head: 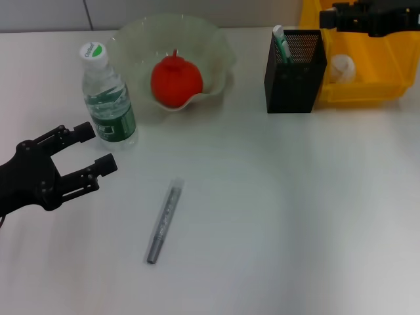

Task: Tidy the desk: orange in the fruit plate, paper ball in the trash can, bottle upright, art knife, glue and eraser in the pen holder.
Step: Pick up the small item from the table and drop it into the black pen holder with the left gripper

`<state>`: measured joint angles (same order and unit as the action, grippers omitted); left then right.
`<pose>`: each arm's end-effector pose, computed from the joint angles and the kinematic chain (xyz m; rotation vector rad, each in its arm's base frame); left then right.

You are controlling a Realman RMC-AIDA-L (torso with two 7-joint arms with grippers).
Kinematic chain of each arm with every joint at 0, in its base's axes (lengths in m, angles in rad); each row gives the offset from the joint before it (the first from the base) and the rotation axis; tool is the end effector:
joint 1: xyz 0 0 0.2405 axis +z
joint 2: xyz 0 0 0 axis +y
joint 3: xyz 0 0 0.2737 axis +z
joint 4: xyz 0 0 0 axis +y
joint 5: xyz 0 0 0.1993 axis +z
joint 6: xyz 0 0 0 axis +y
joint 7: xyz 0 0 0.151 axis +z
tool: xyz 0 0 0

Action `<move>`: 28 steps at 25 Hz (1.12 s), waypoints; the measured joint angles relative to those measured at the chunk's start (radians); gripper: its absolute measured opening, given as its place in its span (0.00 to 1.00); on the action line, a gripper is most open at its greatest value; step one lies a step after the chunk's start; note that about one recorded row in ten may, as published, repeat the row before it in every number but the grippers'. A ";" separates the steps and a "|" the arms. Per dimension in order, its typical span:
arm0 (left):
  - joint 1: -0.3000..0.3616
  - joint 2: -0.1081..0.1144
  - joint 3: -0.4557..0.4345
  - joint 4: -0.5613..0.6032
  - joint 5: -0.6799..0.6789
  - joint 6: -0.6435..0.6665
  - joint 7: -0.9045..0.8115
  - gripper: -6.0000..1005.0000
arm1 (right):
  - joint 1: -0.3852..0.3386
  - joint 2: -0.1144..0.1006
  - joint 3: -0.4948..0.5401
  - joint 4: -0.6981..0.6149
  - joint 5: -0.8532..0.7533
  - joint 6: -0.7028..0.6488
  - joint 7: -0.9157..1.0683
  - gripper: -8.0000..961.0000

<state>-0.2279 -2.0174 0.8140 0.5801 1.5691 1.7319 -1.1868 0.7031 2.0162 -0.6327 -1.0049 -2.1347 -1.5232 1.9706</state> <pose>-0.3123 0.2493 0.0209 -2.4751 -0.6124 -1.0656 0.2049 0.4100 0.0729 -2.5410 0.8235 0.5636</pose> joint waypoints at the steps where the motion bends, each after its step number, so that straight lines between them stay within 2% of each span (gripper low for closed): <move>1: 0.000 0.000 0.000 0.000 0.000 0.000 0.000 0.80 | 0.000 0.000 0.000 0.000 0.000 0.000 0.000 0.46; 2: -0.002 0.004 0.003 0.004 0.003 0.012 -0.020 0.80 | 0.034 -0.006 -0.020 -0.013 -0.073 0.002 0.036 0.47; 5: -0.003 0.011 0.004 0.011 0.009 0.023 -0.040 0.80 | 0.065 -0.008 -0.041 -0.021 -0.142 0.014 0.067 0.48; 7: -0.004 0.020 0.004 0.016 0.013 0.026 -0.060 0.80 | 0.094 -0.004 -0.067 -0.026 -0.201 0.045 0.093 0.48; 11: -0.006 0.031 0.004 0.025 0.020 0.033 -0.089 0.80 | 0.152 0.005 -0.188 -0.022 -0.311 0.130 0.182 0.50; 12: -0.007 0.031 0.004 0.028 0.024 0.034 -0.091 0.80 | 0.175 0.020 -0.241 -0.019 -0.361 0.170 0.221 0.50; 14: -0.008 0.030 0.004 0.030 0.035 0.033 -0.091 0.80 | 0.181 0.025 -0.253 -0.019 -0.373 0.180 0.231 0.51; 15: -0.008 0.027 0.004 0.031 0.040 0.029 -0.088 0.80 | 0.198 0.038 -0.287 -0.017 -0.415 0.209 0.263 0.51; 16: -0.008 0.027 0.004 0.031 0.040 0.029 -0.088 0.80 | 0.198 0.038 -0.287 -0.017 -0.415 0.209 0.263 0.51; 17: -0.008 0.026 0.003 0.031 0.040 0.028 -0.087 0.80 | 0.210 0.050 -0.315 -0.013 -0.462 0.236 0.297 0.52; 21: -0.005 0.023 0.004 0.031 0.040 0.027 -0.084 0.80 | 0.216 0.061 -0.345 -0.004 -0.514 0.285 0.336 0.53; 28: -0.010 0.014 0.005 0.029 0.040 0.030 -0.058 0.80 | 0.245 0.059 -0.364 0.045 -0.553 0.315 0.390 0.55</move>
<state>-0.2374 -2.0037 0.8191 0.6094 1.6092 1.7619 -1.2443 0.9476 2.0747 -0.9971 -0.9601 -2.6873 -1.2078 2.3607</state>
